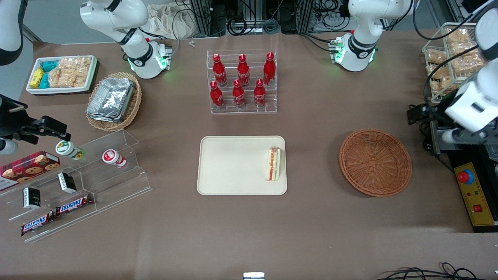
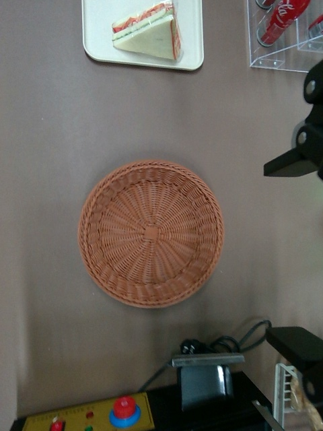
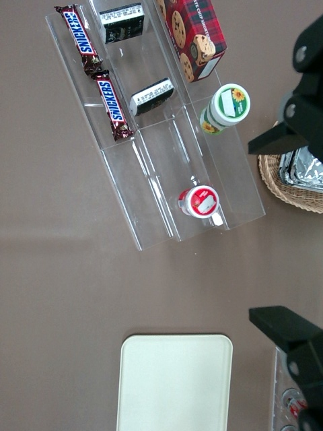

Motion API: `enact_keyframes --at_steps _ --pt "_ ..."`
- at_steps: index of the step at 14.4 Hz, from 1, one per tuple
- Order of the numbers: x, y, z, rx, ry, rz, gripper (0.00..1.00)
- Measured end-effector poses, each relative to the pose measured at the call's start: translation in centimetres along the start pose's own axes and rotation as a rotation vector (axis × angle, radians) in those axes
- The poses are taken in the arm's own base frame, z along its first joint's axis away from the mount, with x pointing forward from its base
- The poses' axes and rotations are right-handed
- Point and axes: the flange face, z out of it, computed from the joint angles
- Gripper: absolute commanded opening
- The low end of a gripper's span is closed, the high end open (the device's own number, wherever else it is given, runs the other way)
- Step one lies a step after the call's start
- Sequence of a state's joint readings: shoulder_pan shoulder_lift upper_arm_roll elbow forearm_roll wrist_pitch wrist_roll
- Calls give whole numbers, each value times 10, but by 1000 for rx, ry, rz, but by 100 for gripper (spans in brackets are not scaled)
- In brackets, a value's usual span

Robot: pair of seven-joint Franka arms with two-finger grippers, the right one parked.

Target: Place sandwich from basket to tray

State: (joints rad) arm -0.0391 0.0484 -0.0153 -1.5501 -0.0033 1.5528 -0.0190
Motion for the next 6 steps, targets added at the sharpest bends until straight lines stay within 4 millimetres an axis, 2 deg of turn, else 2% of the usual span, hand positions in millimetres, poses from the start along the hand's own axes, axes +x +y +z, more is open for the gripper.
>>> enact_keyframes --at_steps 3,6 --pt "-17 -9 -13 16 19 -12 100" --pt "-17 -9 -12 18 15 -12 100"
